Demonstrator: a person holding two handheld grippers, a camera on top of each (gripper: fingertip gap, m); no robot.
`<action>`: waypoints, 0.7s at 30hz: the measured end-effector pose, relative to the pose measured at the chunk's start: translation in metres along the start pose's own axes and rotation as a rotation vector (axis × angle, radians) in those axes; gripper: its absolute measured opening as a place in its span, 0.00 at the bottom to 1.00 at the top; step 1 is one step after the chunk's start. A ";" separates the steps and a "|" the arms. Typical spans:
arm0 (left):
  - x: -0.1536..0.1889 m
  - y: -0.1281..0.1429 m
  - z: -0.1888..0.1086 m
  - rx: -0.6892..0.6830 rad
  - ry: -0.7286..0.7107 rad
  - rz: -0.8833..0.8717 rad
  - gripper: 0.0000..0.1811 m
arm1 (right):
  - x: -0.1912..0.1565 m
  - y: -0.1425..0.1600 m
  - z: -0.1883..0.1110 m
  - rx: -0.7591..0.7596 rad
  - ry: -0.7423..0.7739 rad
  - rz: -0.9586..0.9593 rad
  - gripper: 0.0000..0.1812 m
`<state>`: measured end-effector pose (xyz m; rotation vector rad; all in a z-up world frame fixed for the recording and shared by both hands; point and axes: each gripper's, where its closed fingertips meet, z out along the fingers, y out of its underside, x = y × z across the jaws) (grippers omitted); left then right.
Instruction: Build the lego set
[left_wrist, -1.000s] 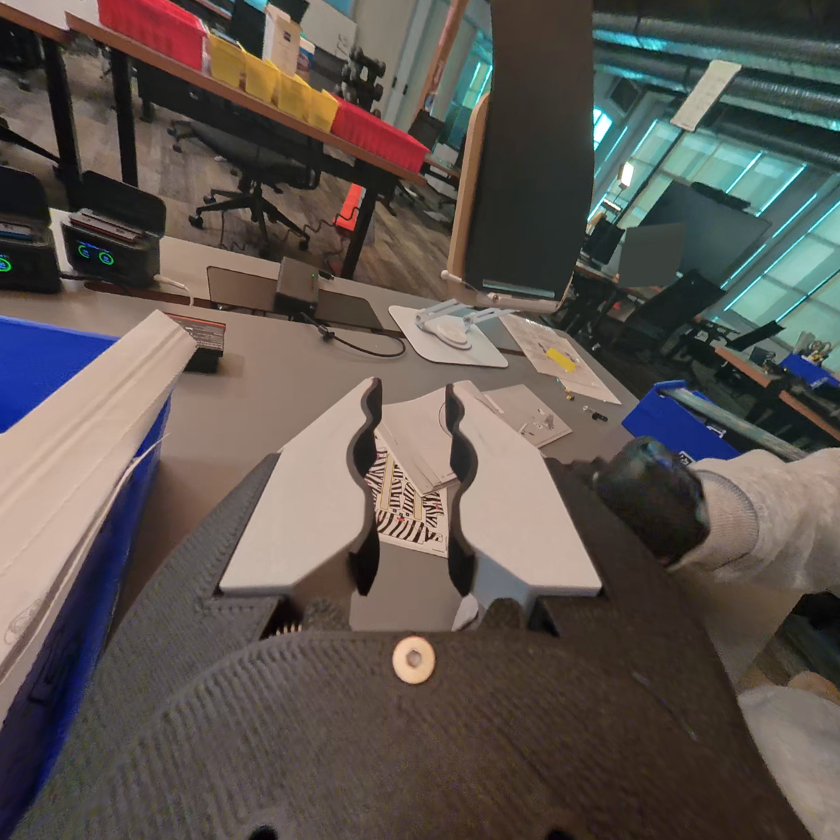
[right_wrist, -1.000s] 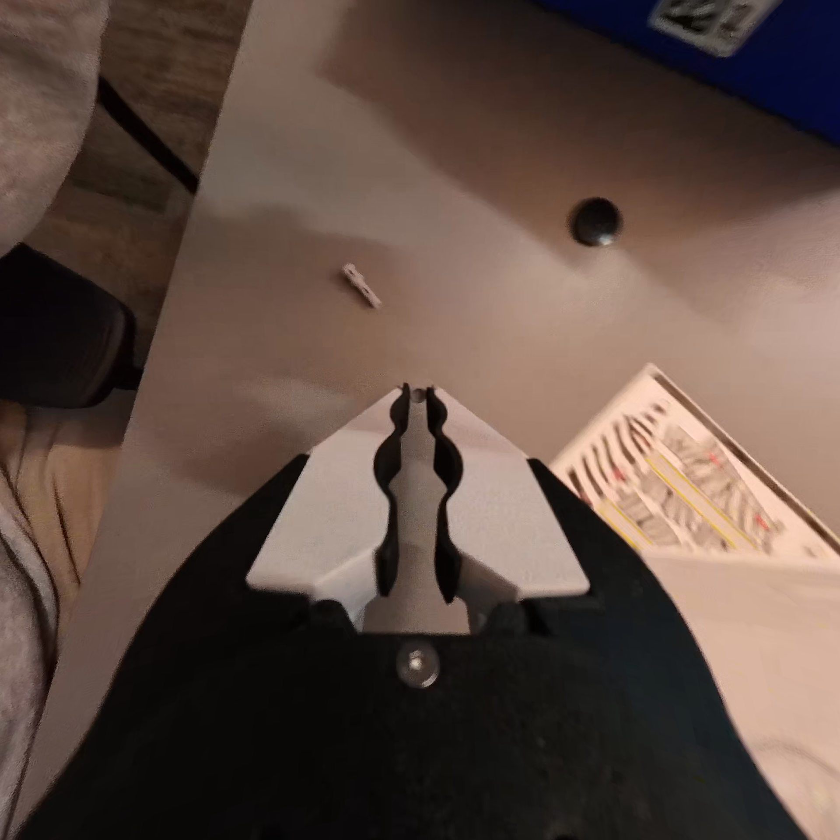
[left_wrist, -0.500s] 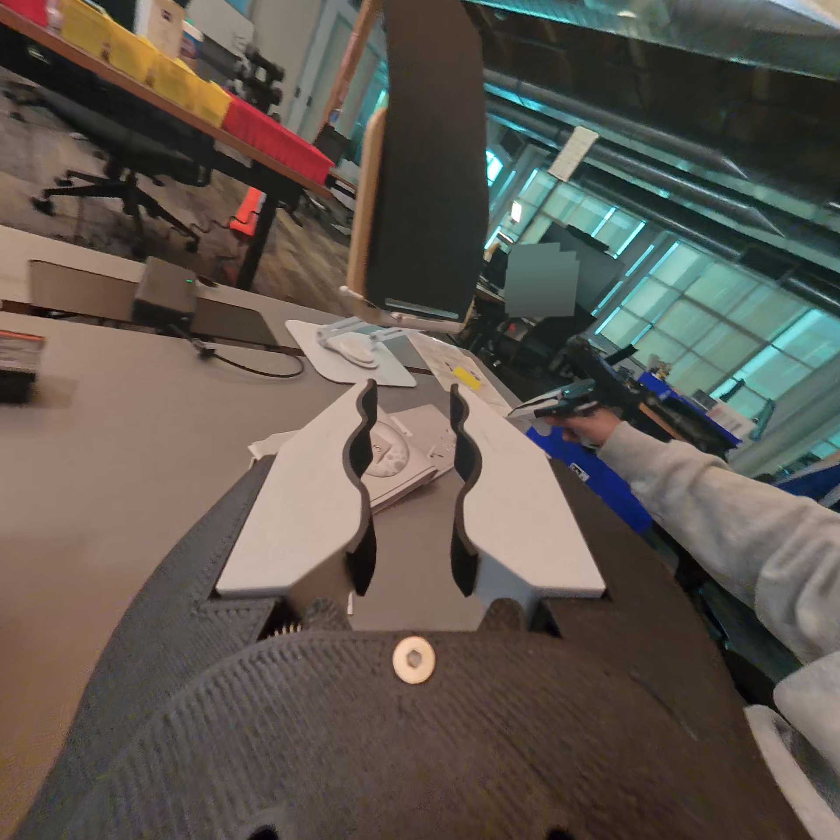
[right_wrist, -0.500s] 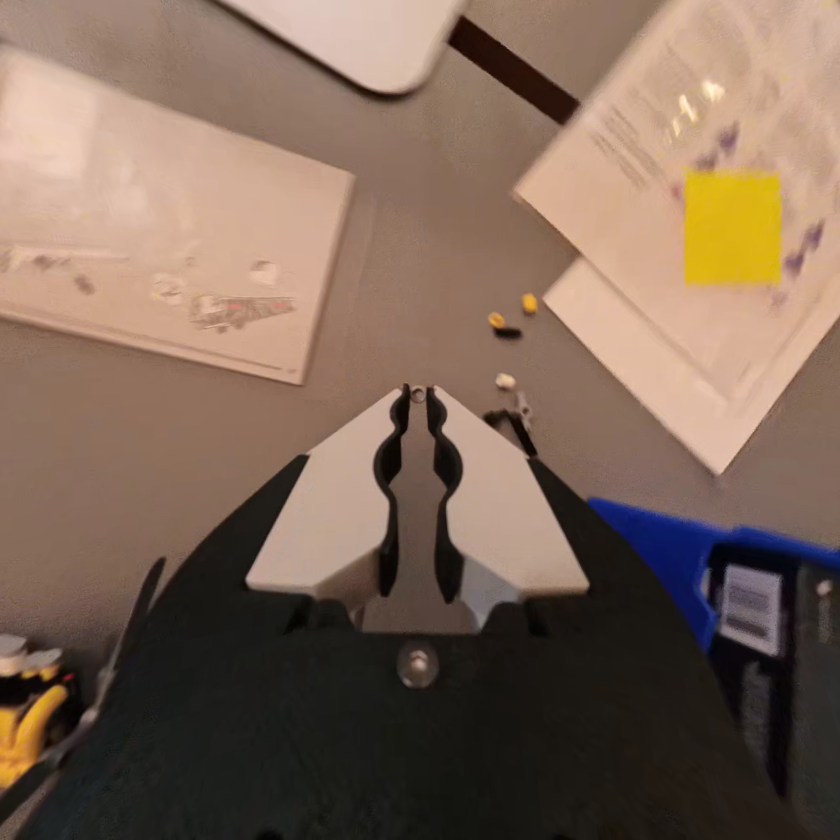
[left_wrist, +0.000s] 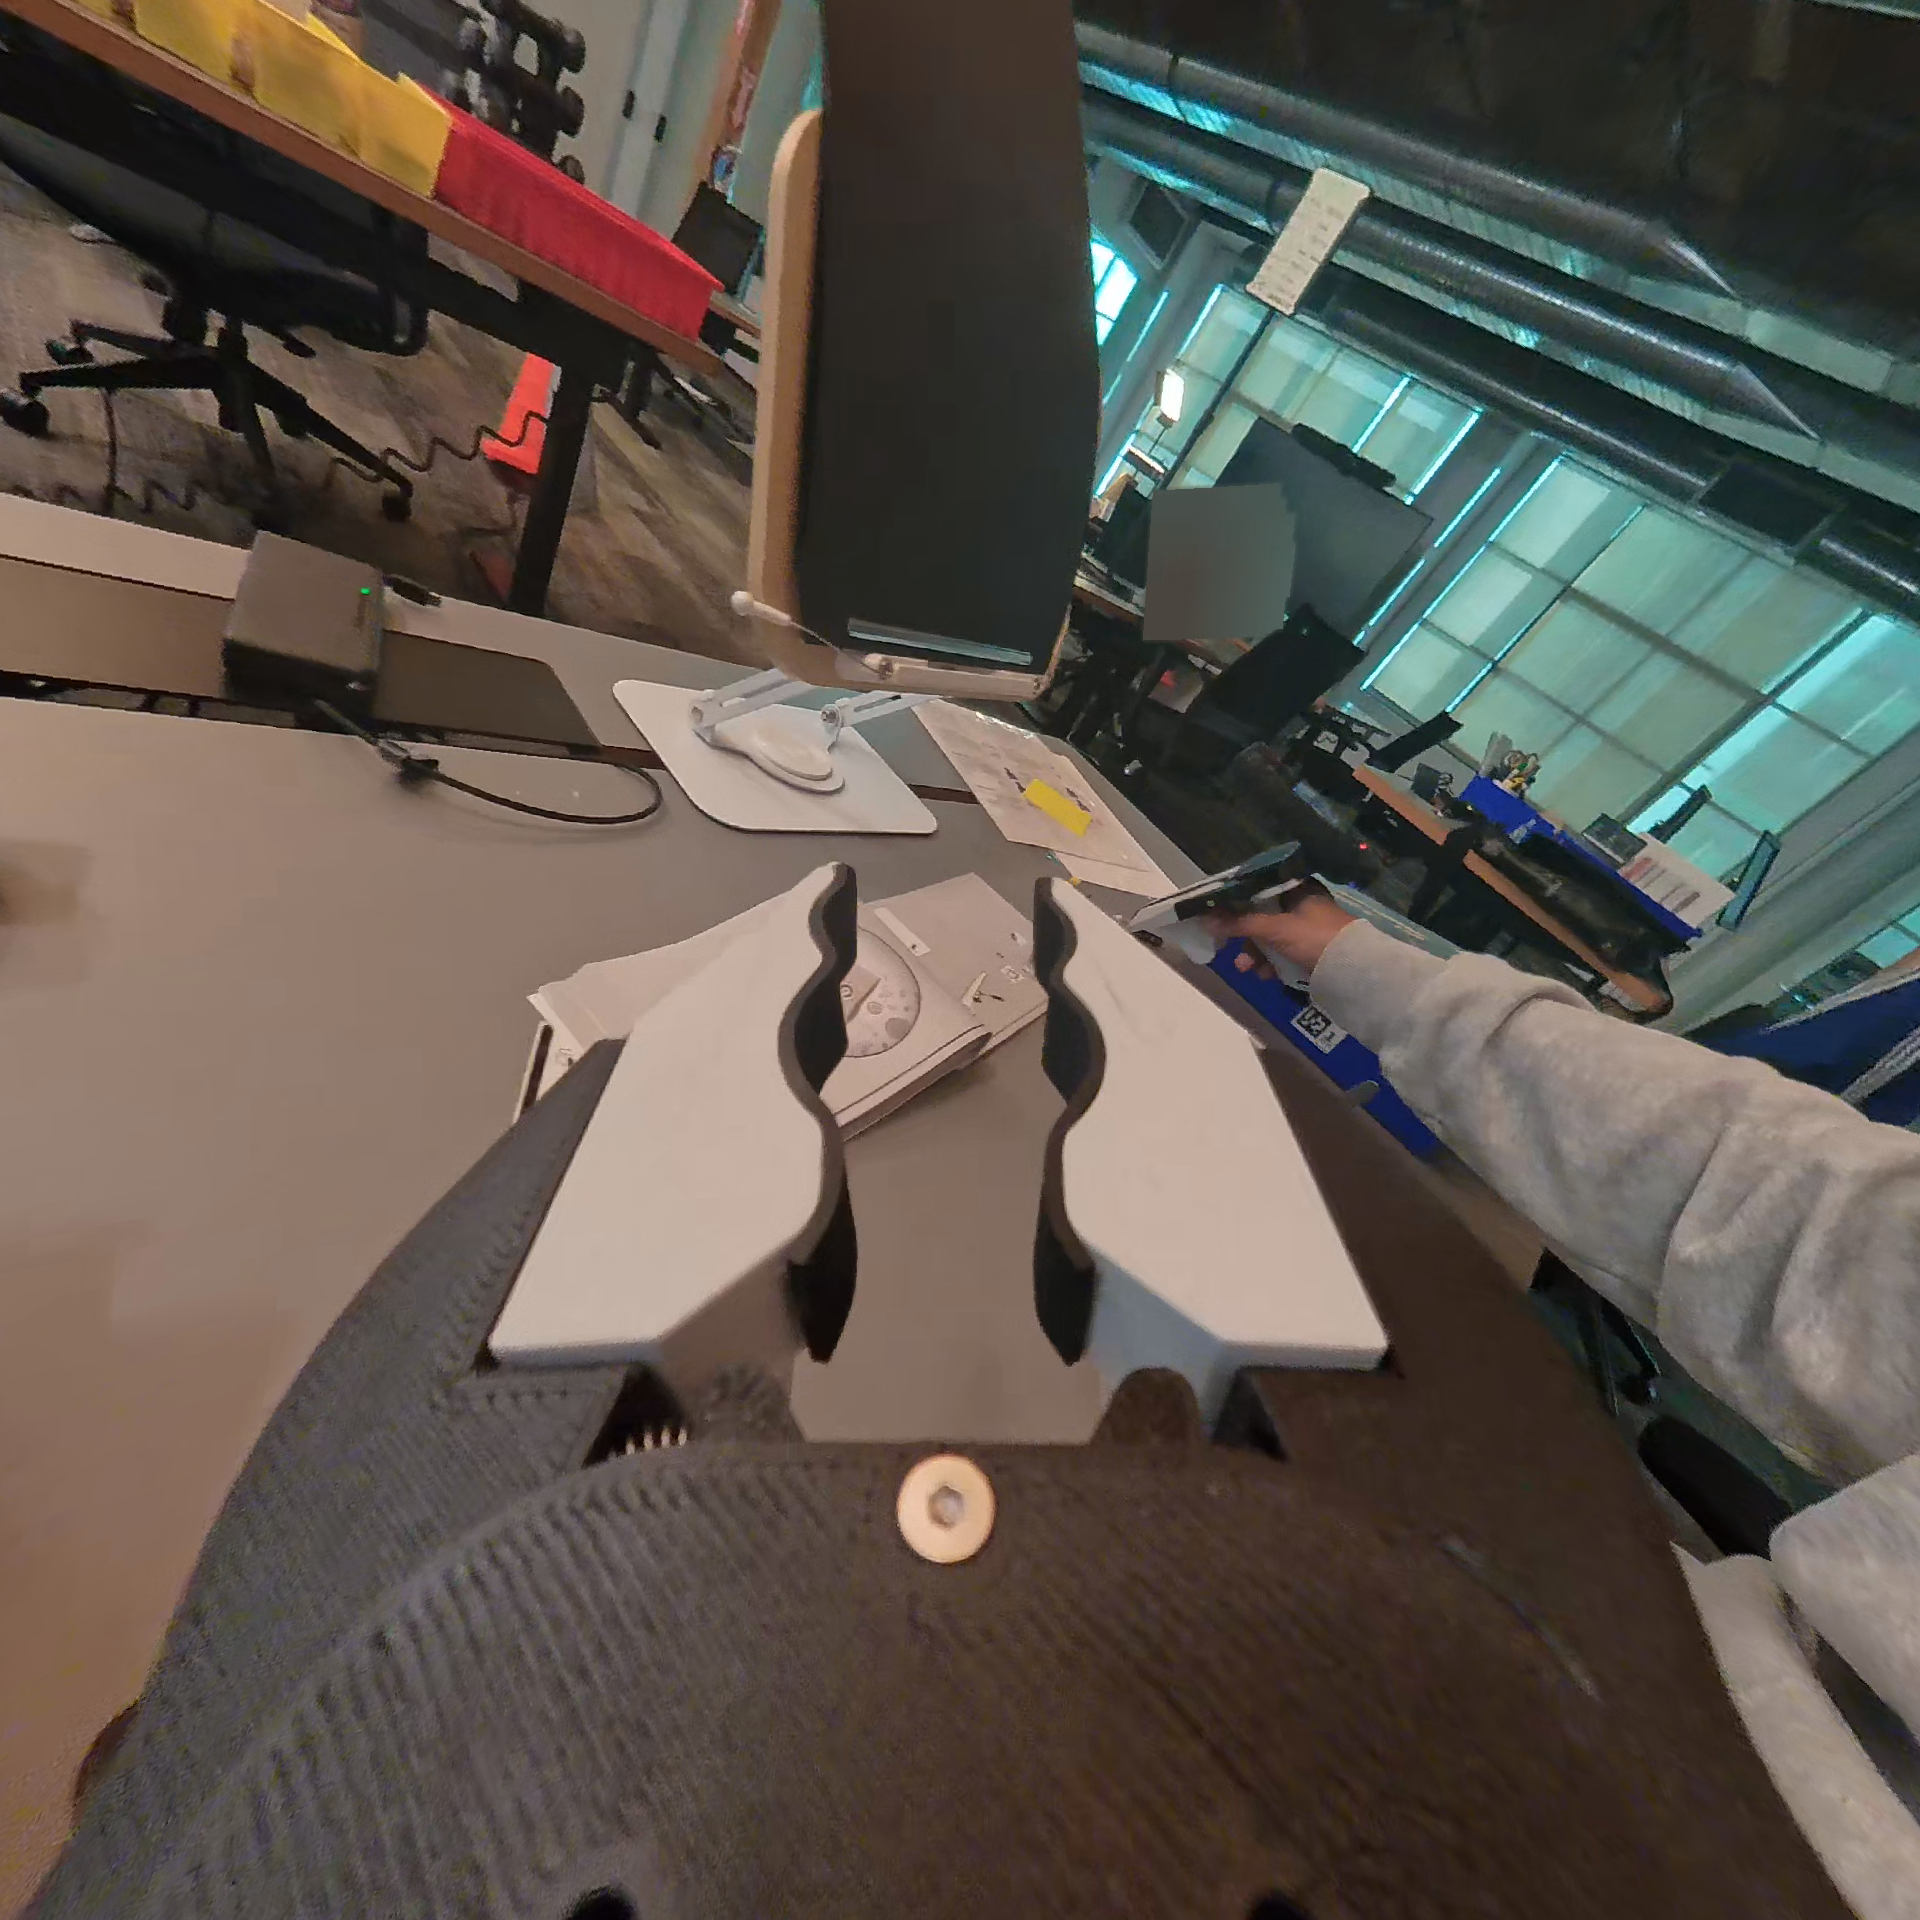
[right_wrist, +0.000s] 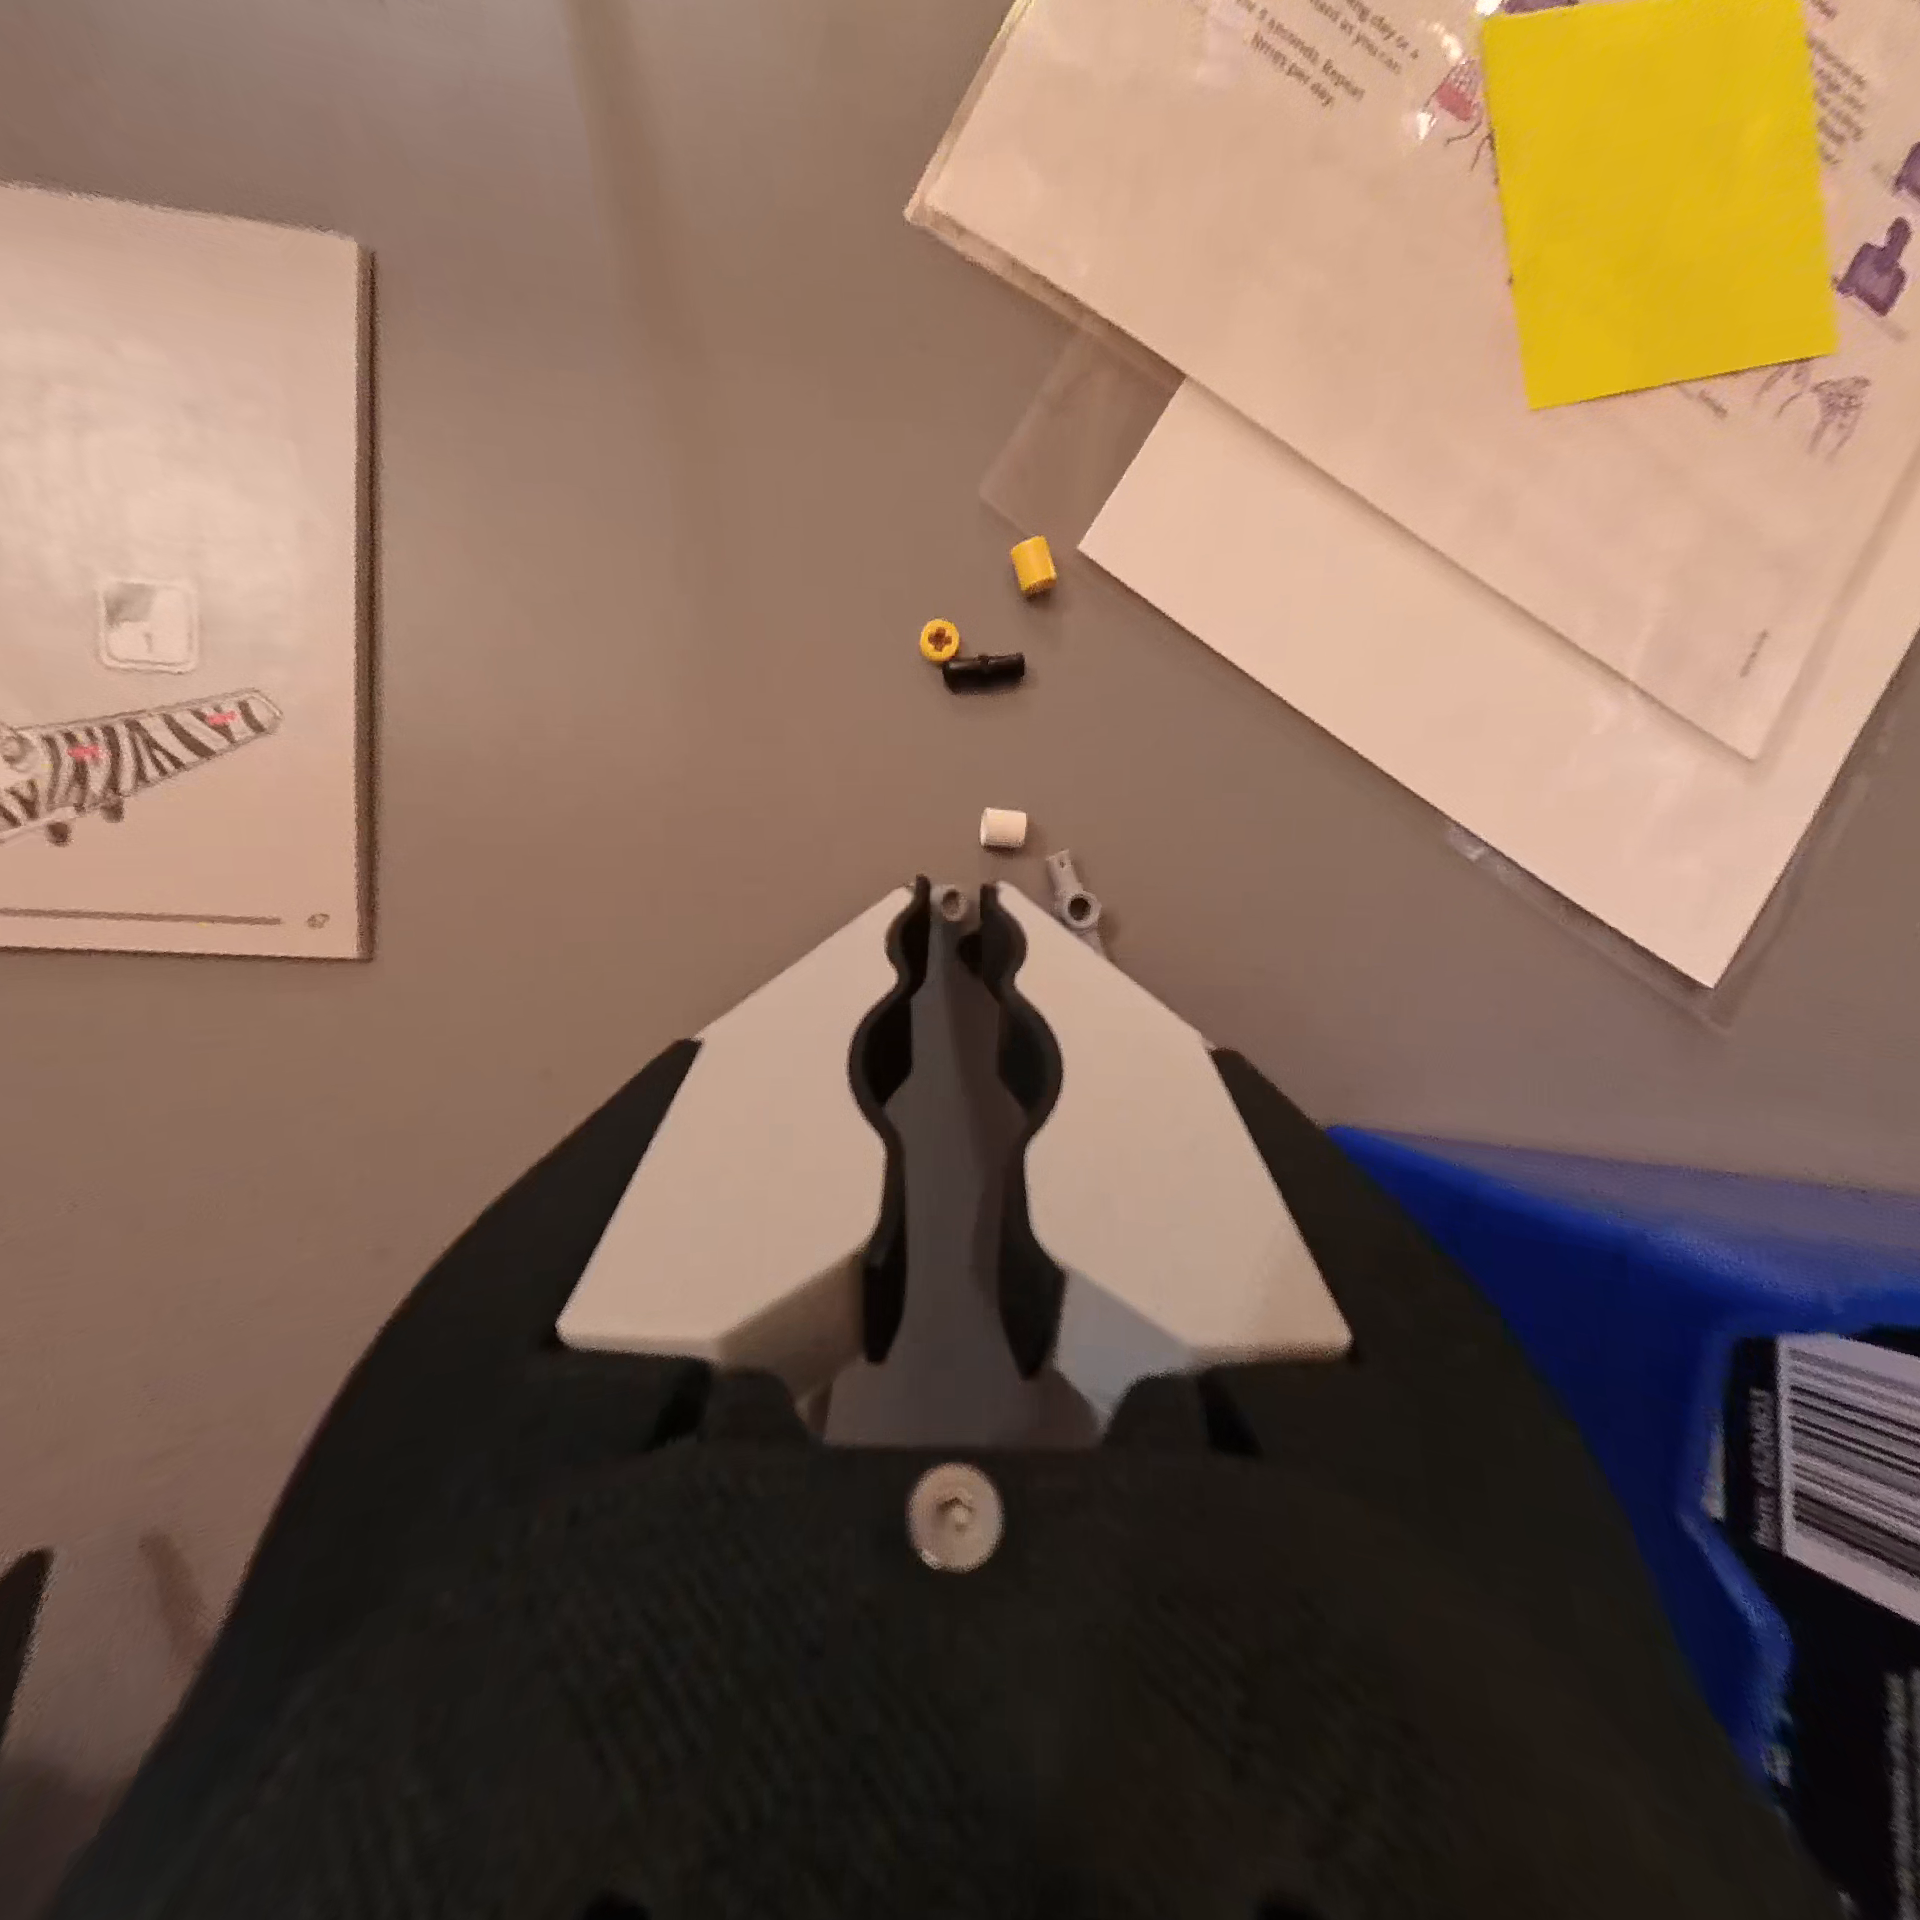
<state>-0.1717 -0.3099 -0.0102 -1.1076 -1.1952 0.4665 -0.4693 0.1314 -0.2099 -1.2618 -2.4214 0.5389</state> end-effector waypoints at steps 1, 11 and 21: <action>-0.005 -0.001 -0.002 0.002 -0.018 0.001 0.18 | 0.000 -0.003 -0.003 0.008 -0.003 0.014 0.05; -0.021 -0.018 -0.021 0.077 -0.119 0.037 0.17 | -0.171 -0.083 -0.093 0.262 -0.353 -0.325 0.09; -0.036 -0.015 -0.057 -0.088 -0.440 0.354 0.19 | -0.515 0.014 -0.181 0.369 -0.952 -1.440 0.19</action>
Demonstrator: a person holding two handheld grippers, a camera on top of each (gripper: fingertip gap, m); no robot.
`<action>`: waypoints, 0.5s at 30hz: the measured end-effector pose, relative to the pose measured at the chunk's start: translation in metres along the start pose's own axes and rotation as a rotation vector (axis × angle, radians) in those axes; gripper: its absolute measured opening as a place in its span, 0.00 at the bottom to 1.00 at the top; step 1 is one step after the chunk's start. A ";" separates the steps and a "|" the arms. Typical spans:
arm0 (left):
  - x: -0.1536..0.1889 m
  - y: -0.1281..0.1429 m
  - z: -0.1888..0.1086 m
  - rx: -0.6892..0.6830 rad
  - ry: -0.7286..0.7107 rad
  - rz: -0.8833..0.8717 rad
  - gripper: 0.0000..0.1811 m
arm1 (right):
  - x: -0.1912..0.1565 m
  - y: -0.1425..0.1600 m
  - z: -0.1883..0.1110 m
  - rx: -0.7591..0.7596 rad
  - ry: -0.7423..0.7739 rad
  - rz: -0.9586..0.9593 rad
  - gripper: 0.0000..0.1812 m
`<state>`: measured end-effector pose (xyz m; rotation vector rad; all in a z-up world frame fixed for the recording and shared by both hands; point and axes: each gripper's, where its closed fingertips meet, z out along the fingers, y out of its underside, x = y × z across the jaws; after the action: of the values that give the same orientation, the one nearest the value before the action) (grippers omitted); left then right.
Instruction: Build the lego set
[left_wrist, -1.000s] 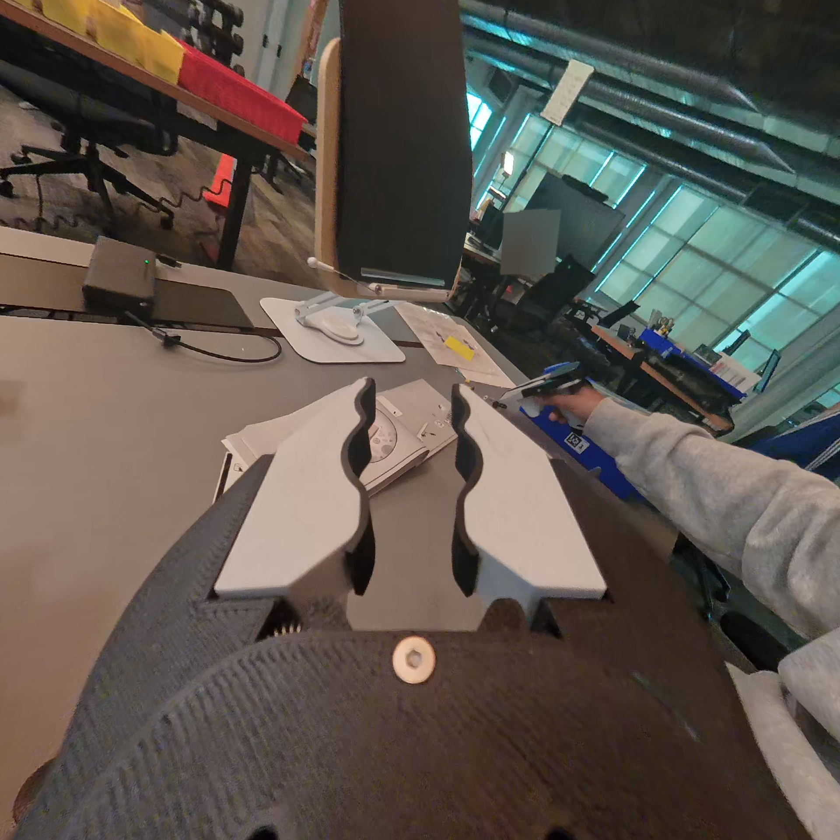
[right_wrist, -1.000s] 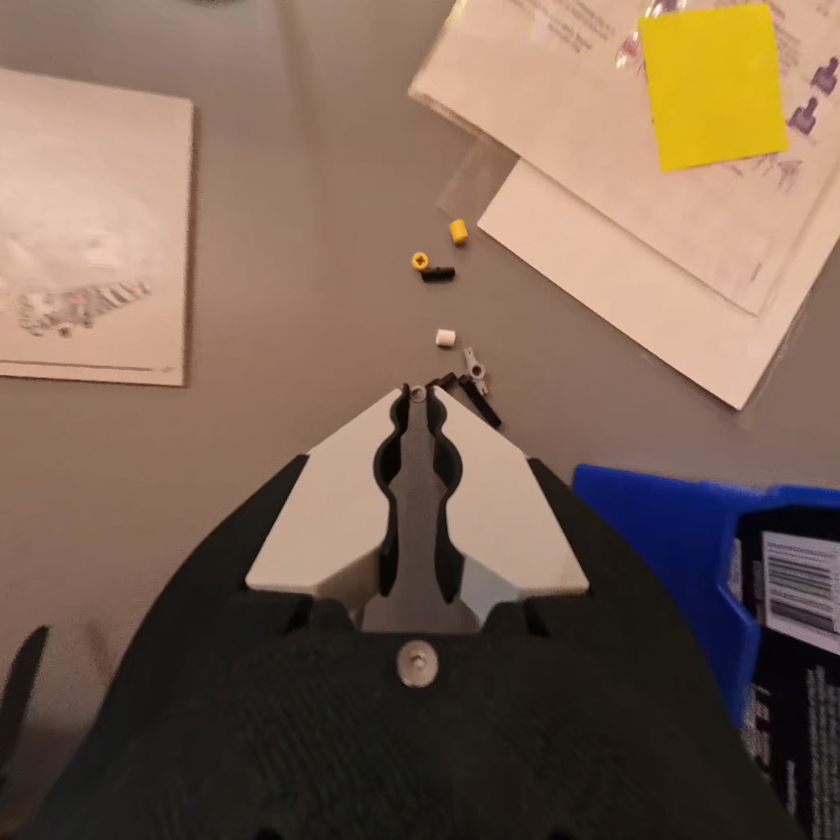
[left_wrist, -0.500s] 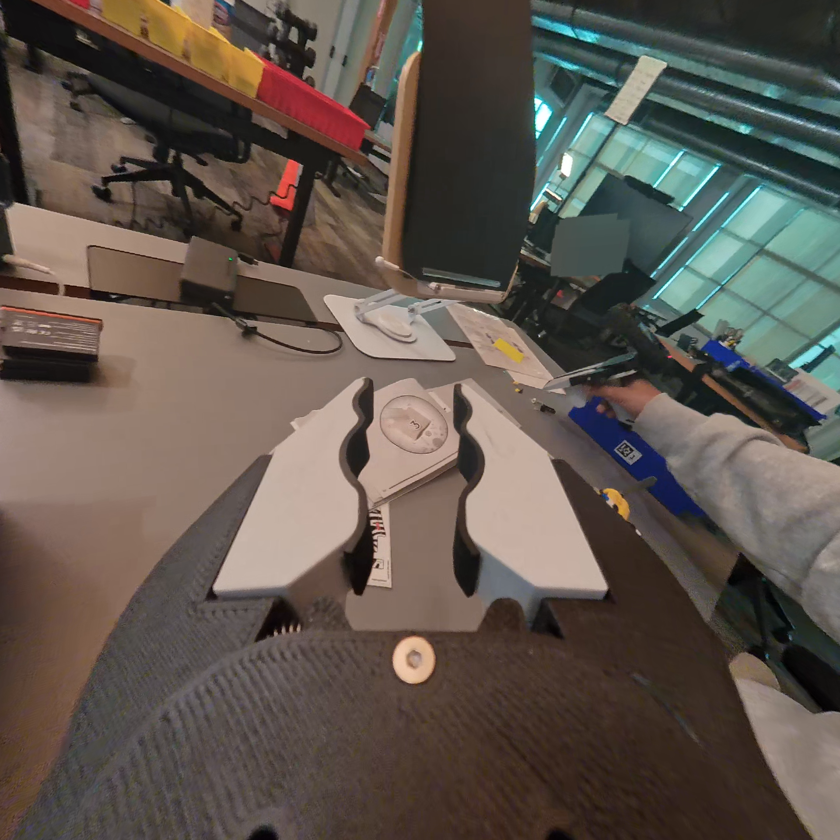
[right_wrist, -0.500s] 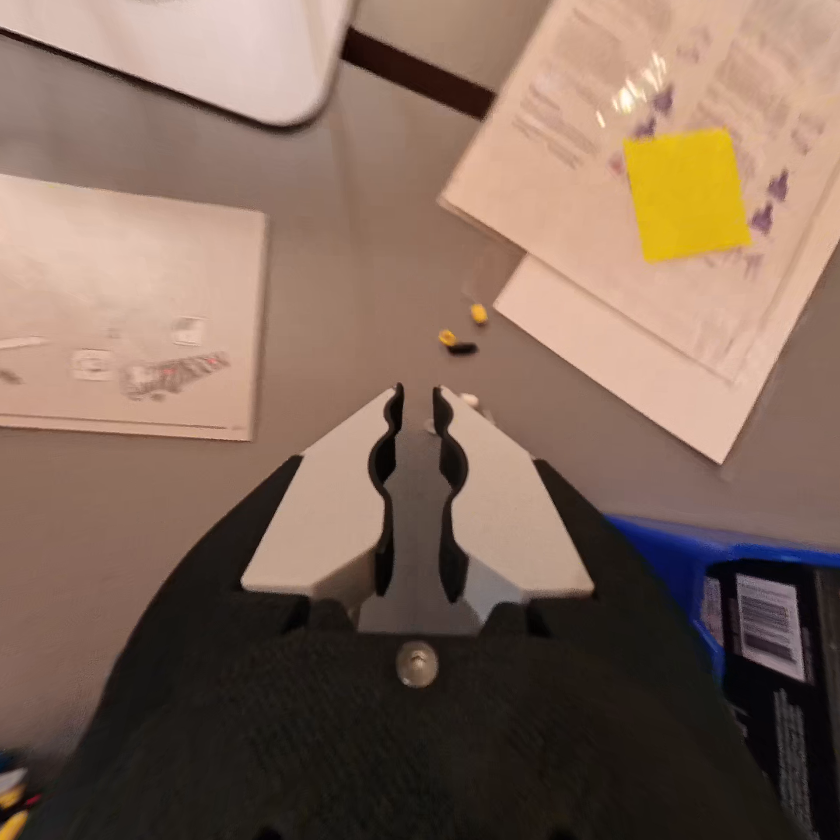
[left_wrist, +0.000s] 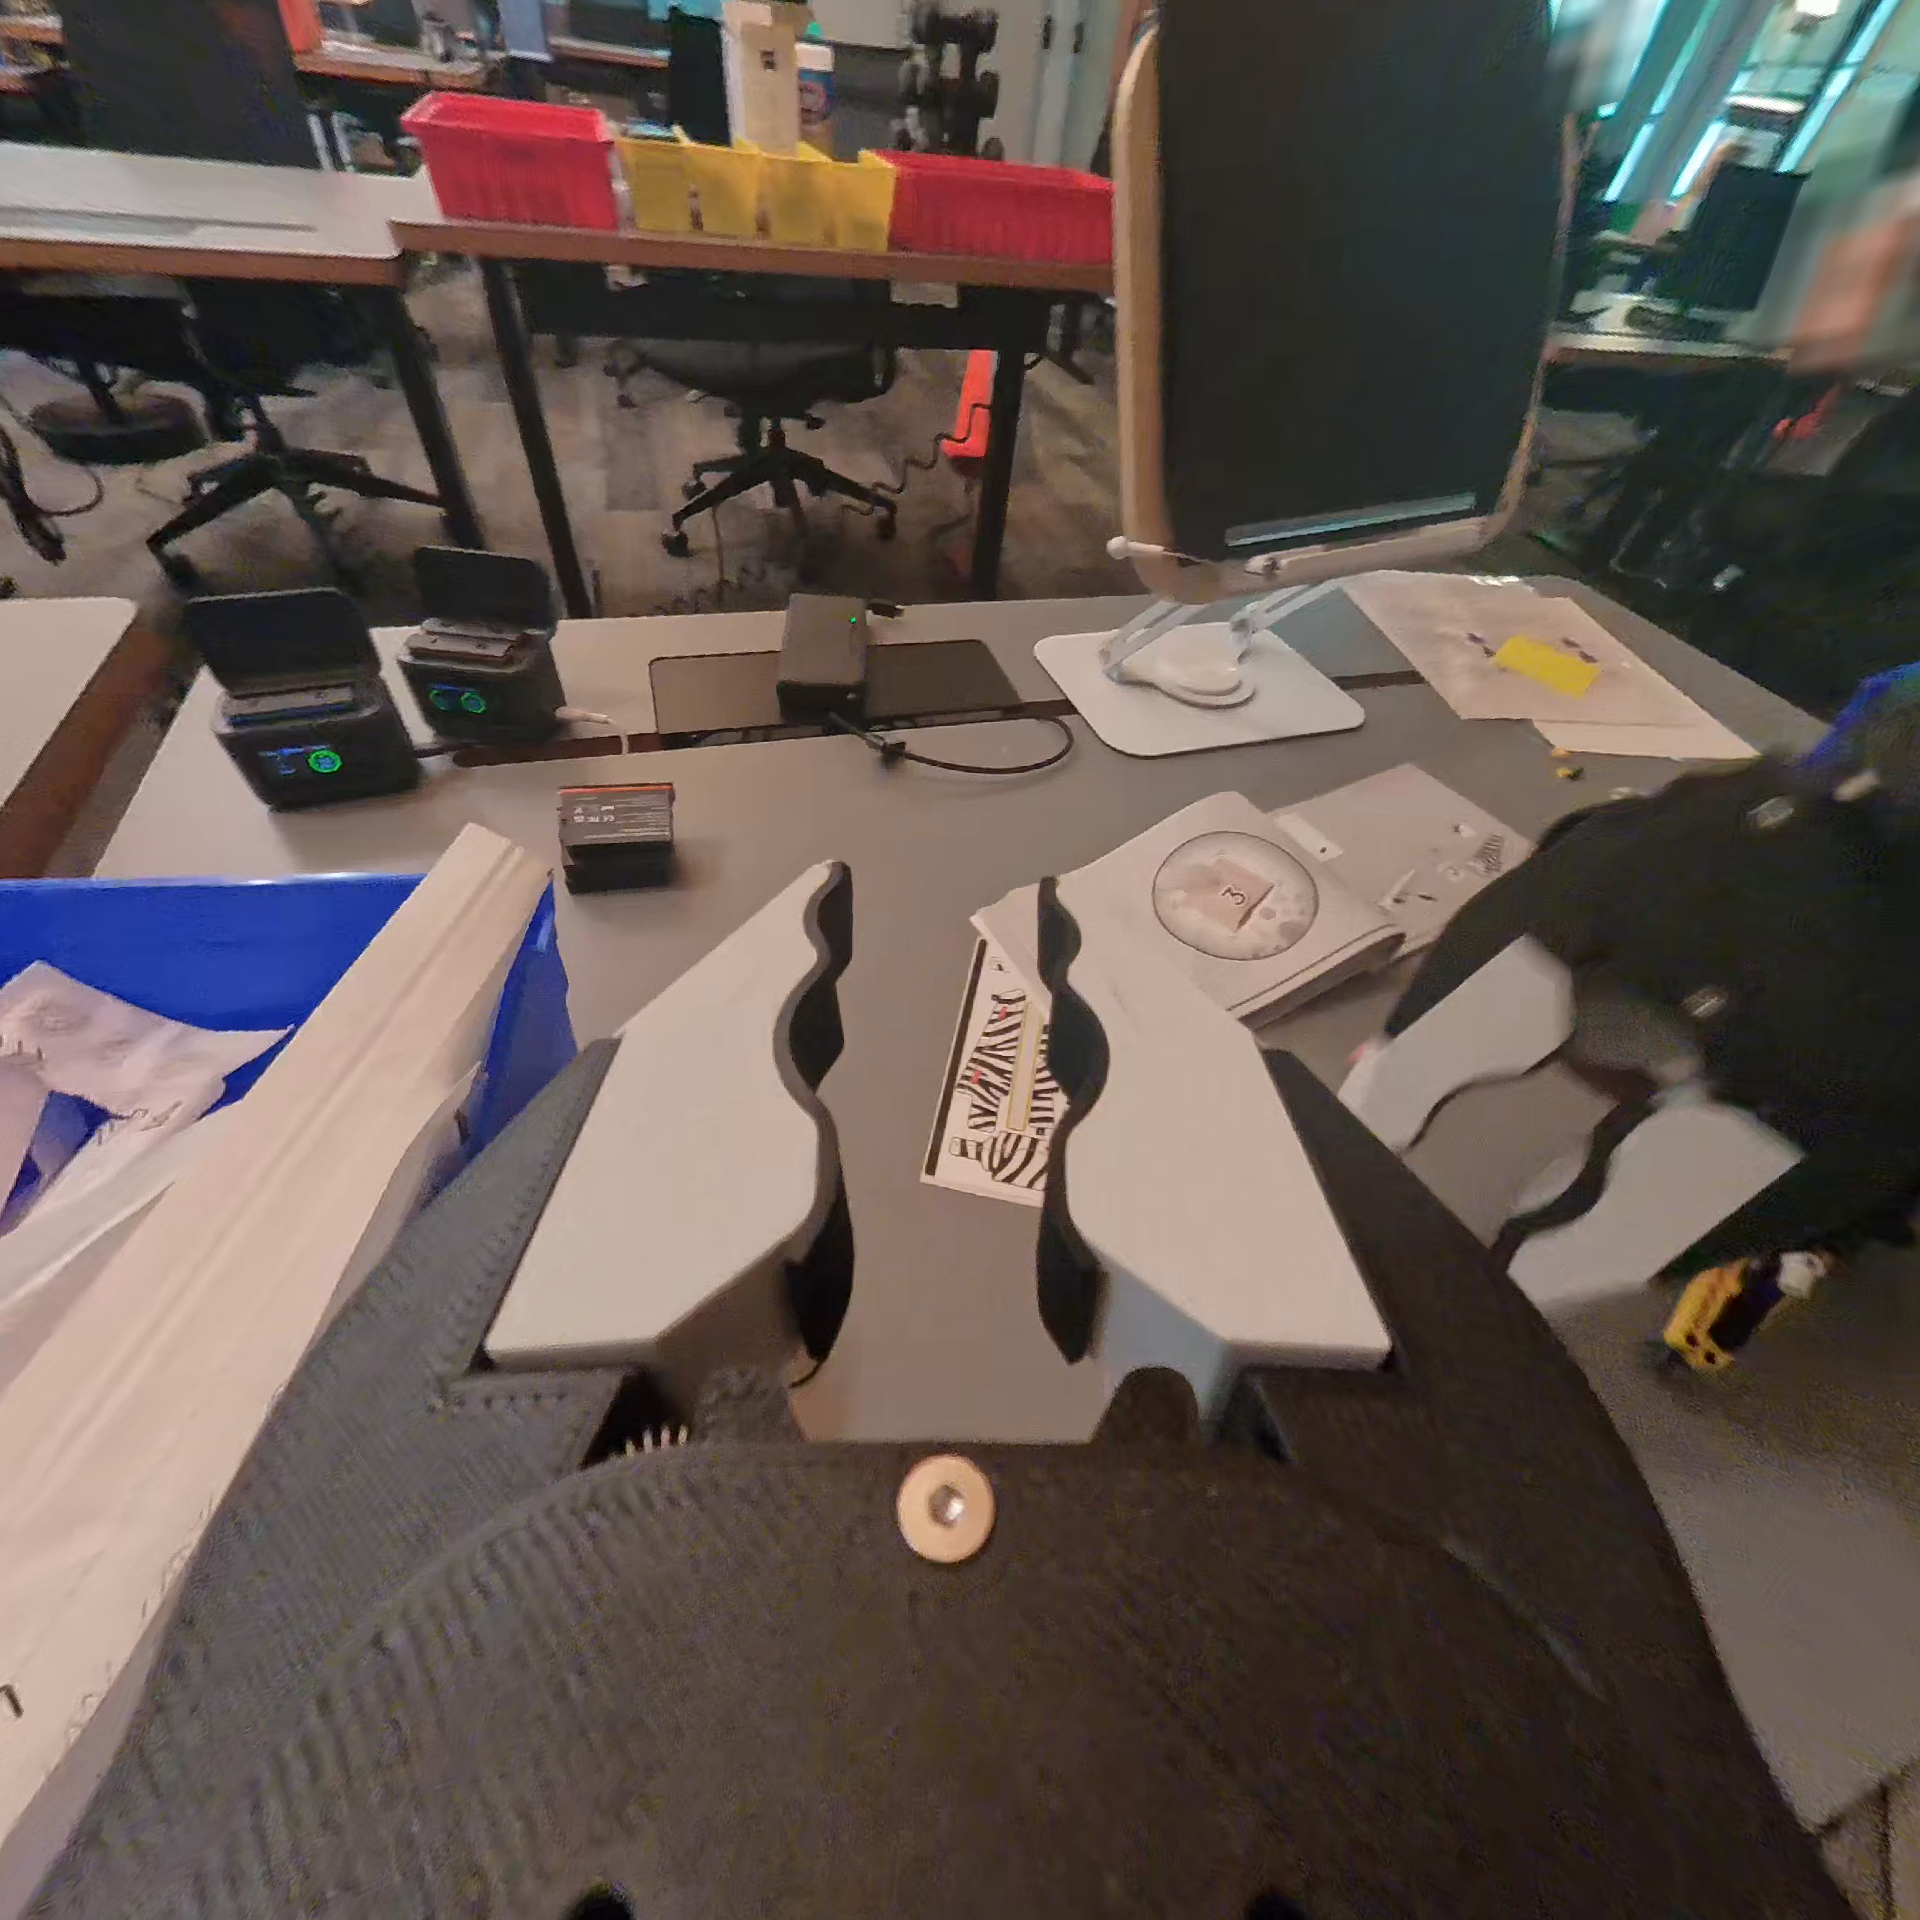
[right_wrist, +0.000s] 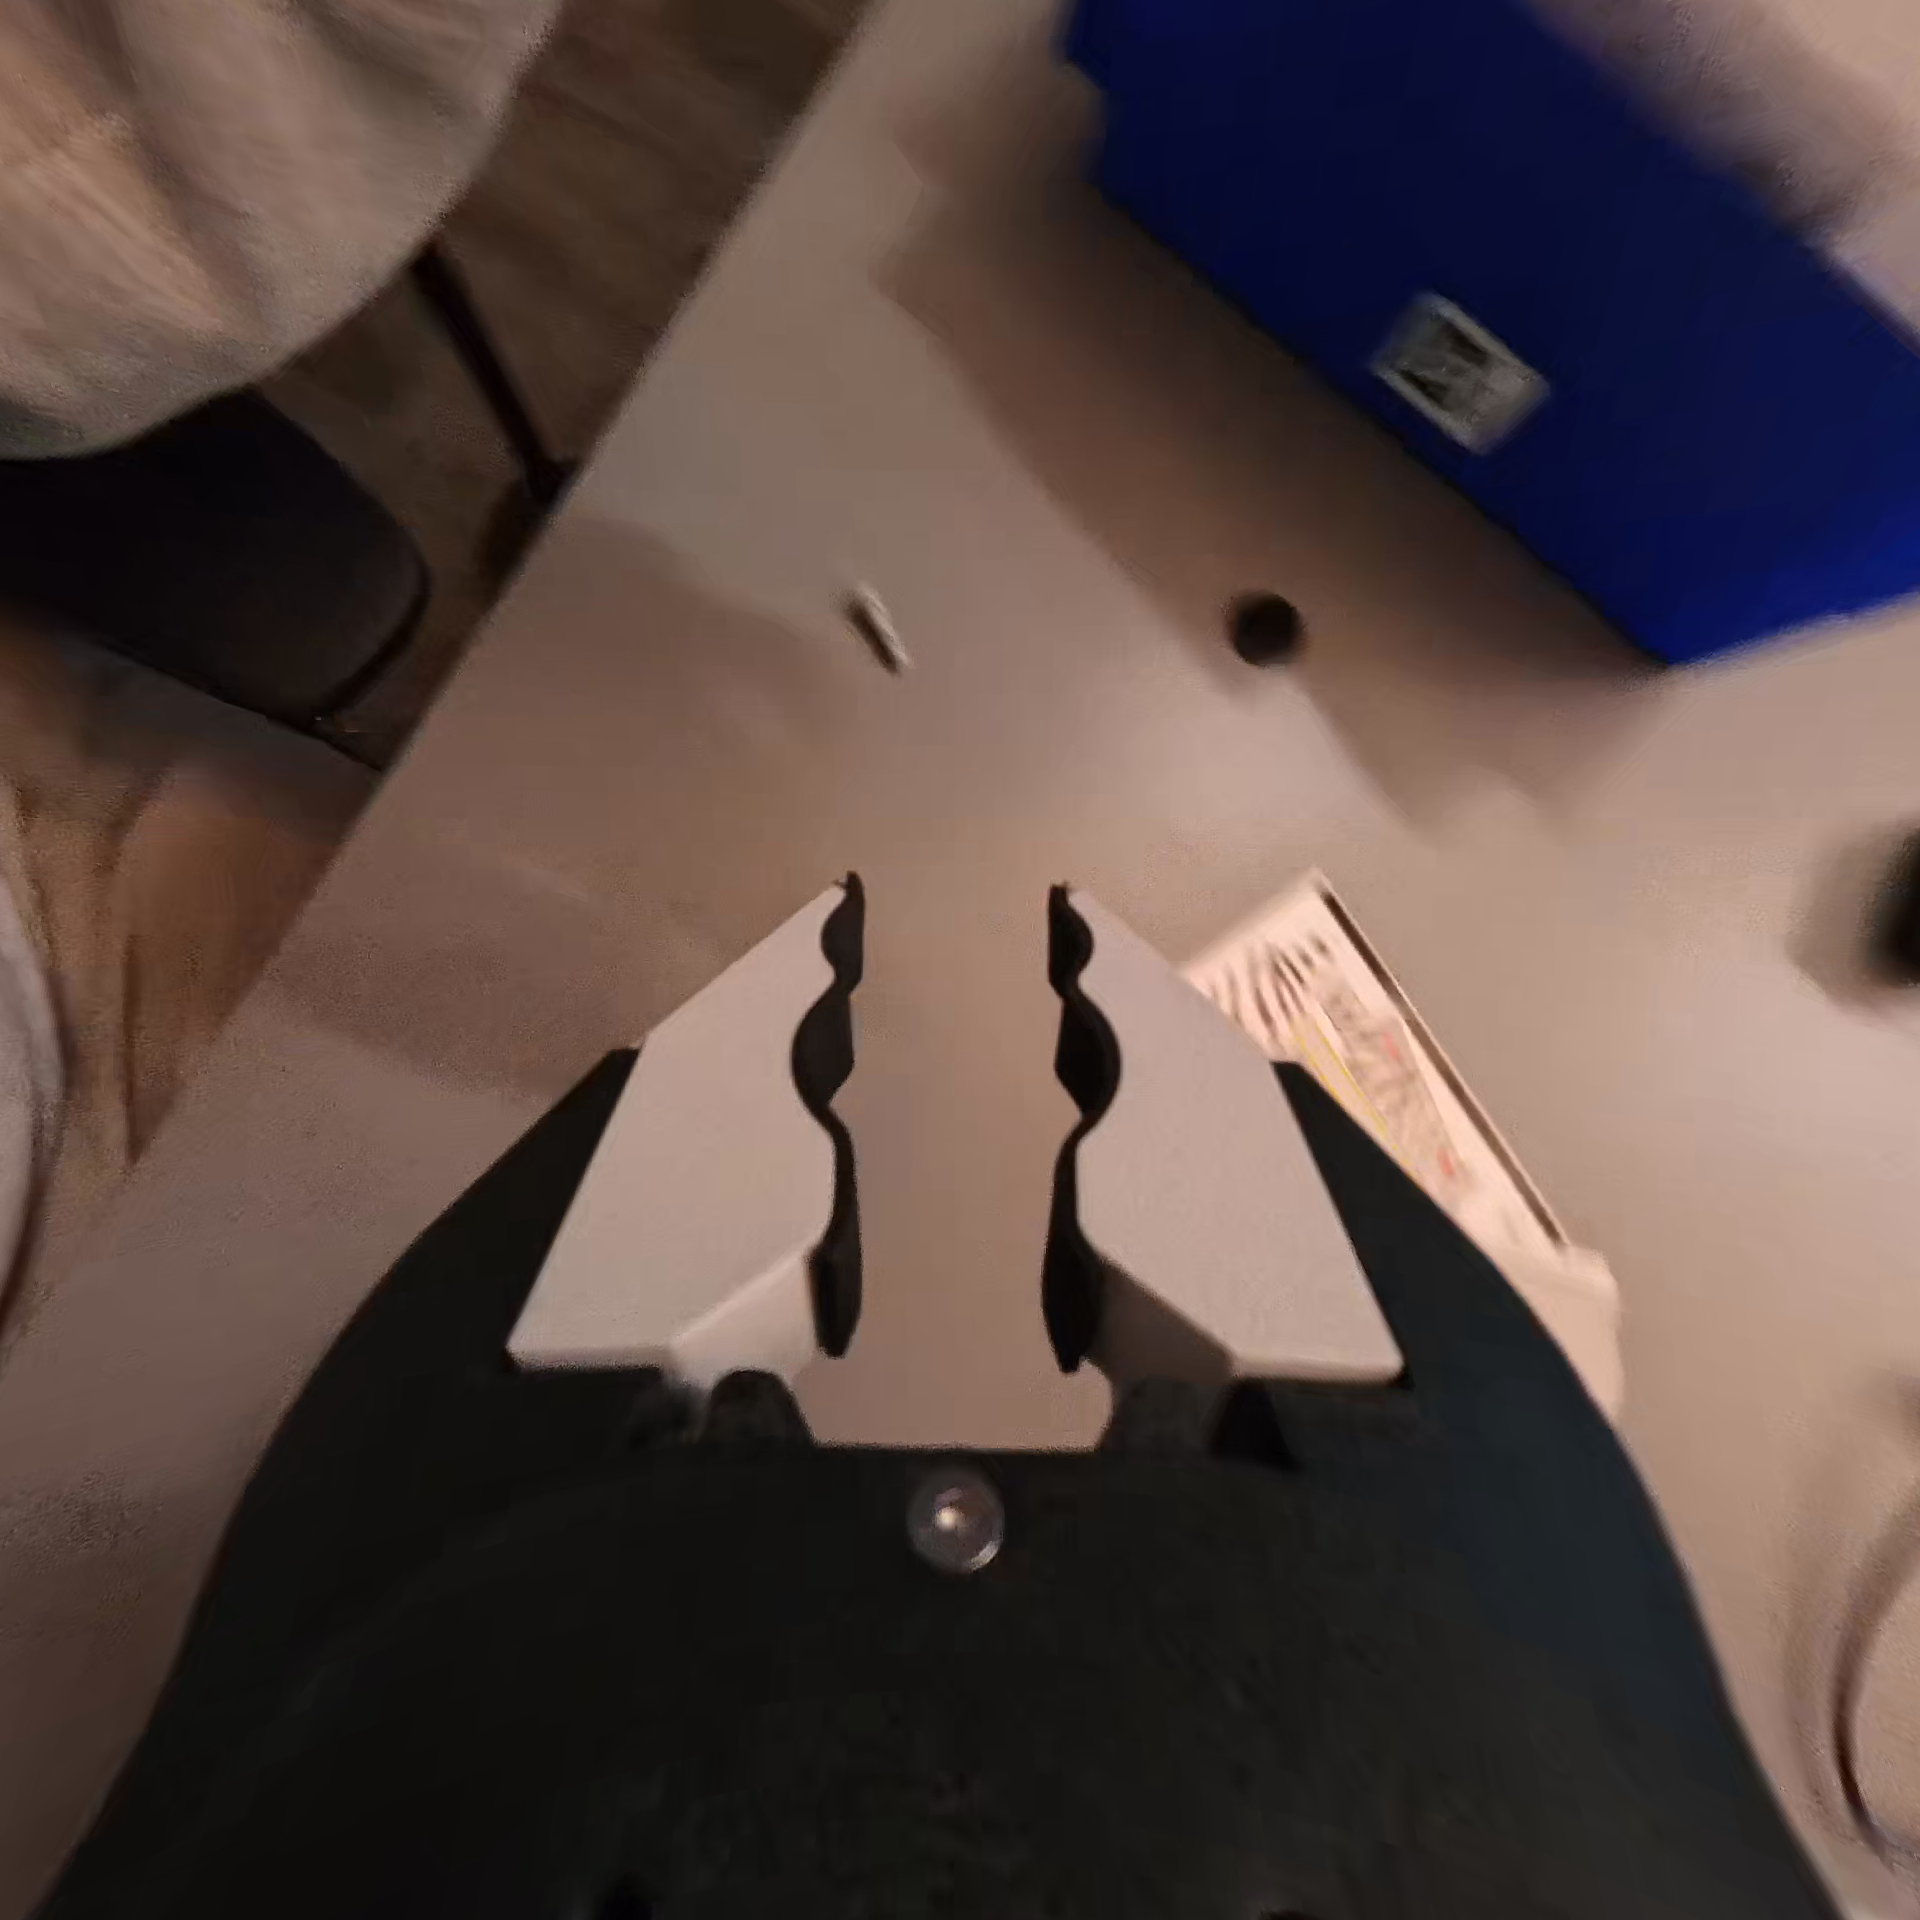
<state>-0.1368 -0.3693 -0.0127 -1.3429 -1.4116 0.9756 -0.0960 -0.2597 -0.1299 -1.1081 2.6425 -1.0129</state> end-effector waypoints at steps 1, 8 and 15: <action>0.001 -0.001 -0.003 0.008 0.017 0.001 0.19 | -0.008 -0.011 0.019 -0.007 -0.053 -0.027 0.19; -0.015 -0.009 -0.013 0.085 0.028 -0.120 0.20 | -0.042 -0.023 0.115 -0.091 -0.253 -0.220 0.15; -0.009 -0.004 -0.005 0.056 0.044 -0.084 0.21 | -0.027 -0.038 0.124 -0.044 -0.240 -0.220 0.10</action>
<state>-0.1334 -0.3784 -0.0089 -1.2466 -1.3863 0.9185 -0.0124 -0.3282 -0.2060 -1.4552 2.4041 -0.7979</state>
